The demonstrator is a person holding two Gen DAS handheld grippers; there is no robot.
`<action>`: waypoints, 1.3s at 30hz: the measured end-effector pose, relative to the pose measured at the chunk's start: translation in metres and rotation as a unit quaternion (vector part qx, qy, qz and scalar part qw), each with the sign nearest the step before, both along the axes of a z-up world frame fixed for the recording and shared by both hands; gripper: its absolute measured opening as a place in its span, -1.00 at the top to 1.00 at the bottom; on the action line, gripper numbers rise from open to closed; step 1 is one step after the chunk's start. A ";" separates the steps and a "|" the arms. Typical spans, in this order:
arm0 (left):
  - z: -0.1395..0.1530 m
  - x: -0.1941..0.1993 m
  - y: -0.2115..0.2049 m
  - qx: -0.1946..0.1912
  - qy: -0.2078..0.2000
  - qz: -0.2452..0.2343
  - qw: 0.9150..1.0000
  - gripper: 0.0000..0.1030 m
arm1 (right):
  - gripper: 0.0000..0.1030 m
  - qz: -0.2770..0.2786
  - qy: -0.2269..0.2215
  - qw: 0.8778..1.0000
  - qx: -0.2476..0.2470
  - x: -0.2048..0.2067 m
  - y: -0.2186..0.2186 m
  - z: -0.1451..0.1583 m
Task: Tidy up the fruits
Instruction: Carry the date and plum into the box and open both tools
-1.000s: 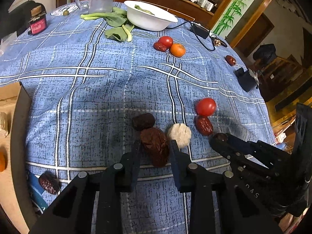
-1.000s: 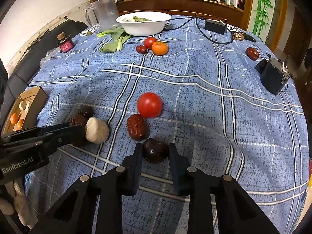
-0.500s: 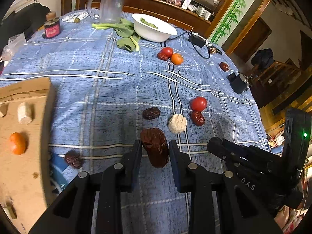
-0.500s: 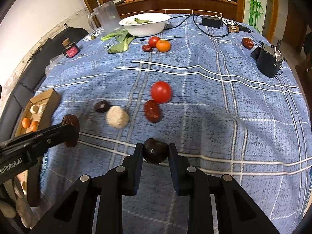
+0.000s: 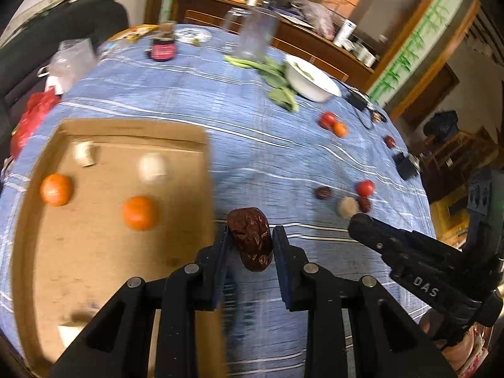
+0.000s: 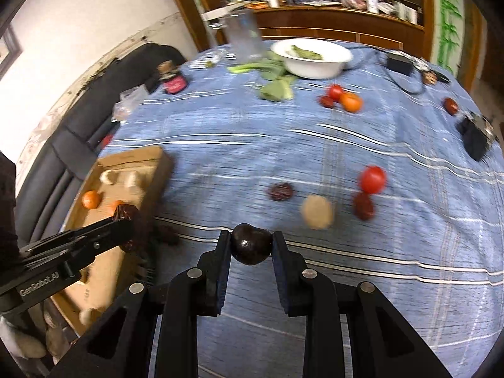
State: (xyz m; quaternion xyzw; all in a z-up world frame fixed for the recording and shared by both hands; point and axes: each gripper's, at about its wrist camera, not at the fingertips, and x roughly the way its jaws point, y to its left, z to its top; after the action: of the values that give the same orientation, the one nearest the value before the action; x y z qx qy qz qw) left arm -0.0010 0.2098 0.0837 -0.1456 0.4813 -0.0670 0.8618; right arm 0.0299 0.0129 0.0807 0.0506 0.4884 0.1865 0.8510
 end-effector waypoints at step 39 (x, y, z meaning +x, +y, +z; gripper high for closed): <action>-0.049 0.001 0.159 0.021 0.080 0.060 0.995 0.37 | 0.42 0.109 0.049 0.992 -0.032 0.004 0.203 -0.054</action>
State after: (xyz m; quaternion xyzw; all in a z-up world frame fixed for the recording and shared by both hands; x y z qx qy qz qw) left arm 0.0005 0.3692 0.0343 -0.1611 0.5405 0.0068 0.8257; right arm 0.0339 0.2162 0.0267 -0.0211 0.5379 0.2596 0.8017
